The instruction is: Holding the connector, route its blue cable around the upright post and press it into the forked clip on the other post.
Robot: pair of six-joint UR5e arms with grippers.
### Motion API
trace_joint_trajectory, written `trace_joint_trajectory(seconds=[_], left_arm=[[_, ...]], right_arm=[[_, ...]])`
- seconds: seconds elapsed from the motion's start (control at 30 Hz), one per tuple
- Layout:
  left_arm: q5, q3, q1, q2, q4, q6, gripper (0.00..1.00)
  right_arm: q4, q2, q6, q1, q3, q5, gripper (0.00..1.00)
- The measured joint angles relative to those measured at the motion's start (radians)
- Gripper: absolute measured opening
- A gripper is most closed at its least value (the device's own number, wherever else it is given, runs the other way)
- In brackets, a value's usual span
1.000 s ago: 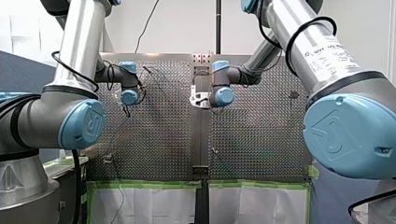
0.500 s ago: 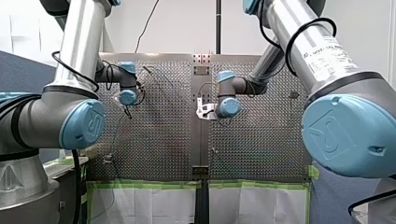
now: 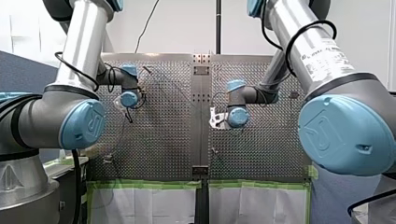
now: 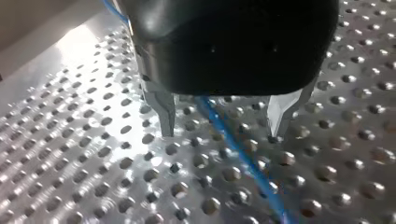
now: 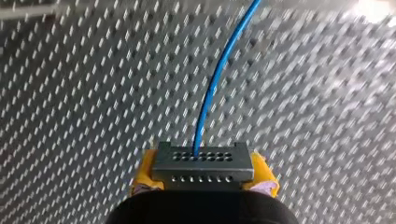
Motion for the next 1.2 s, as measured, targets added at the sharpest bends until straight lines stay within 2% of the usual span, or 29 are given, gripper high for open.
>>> trace_joint_trajectory(seconds=[0.23,0.37,0.6,0.7,0.9,1.2], left_arm=[[-0.001,0.001,-0.001,-0.001,-0.019,0.000,1.00],[-0.001,0.001,-0.001,-0.001,-0.023,0.000,1.00],[-0.001,0.002,-0.001,-0.001,-0.030,0.000,1.00],[-0.001,0.001,-0.002,-0.001,-0.033,0.001,1.00],[-0.003,0.001,-0.003,-0.001,-0.039,0.005,1.00],[-0.003,0.001,-0.003,-0.001,-0.042,0.007,1.00]], right_arm=[[-0.034,0.000,-0.006,-0.042,0.057,0.028,0.00],[-0.046,0.000,-0.011,-0.060,0.085,0.032,0.00],[-0.092,0.001,-0.006,-0.087,0.141,0.030,0.00],[-0.116,0.002,0.000,-0.092,0.165,0.029,0.00],[-0.163,0.006,0.025,-0.102,0.212,0.021,0.00],[-0.234,0.066,0.049,-0.111,0.283,0.026,0.00]])
